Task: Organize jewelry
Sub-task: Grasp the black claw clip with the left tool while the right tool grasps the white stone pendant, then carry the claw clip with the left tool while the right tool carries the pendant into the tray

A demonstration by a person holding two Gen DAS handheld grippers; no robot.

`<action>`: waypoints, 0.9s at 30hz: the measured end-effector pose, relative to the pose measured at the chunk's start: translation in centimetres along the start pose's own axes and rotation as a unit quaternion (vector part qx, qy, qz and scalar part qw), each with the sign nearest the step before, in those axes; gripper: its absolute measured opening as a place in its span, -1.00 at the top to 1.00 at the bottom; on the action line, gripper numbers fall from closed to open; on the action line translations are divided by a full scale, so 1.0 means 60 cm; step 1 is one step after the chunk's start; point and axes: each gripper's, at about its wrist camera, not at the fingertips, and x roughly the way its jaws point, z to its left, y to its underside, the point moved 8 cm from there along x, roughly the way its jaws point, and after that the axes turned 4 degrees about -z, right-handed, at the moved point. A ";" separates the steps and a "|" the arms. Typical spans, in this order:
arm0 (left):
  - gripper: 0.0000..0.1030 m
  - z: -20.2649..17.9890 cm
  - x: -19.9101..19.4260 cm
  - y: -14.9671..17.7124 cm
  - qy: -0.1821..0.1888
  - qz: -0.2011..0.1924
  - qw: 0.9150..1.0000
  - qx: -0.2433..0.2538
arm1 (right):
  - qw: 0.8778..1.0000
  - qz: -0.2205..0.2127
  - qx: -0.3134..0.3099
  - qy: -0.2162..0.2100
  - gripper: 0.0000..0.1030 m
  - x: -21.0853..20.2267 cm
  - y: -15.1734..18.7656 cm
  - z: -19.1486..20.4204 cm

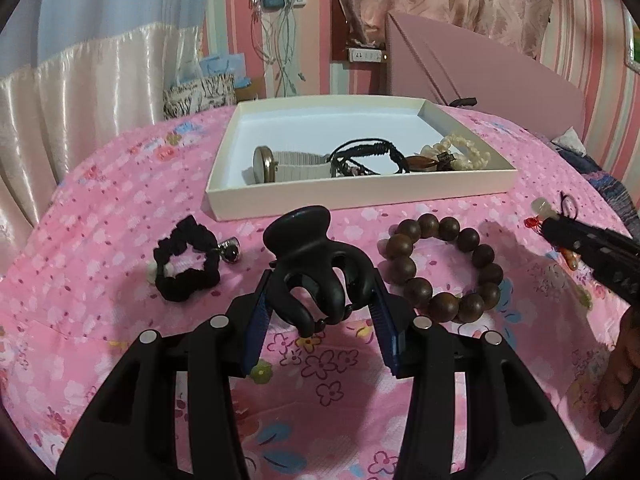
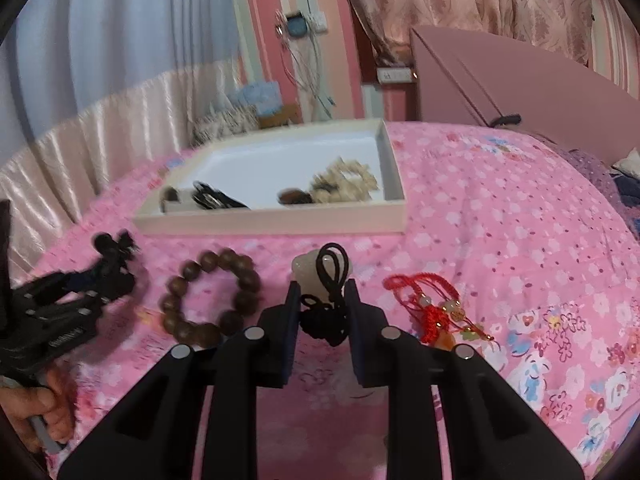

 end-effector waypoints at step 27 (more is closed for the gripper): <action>0.12 0.033 -0.089 -0.096 -0.022 -0.073 0.997 -0.004 | 0.997 -0.070 -0.007 -0.019 0.57 -0.073 -0.088 0.022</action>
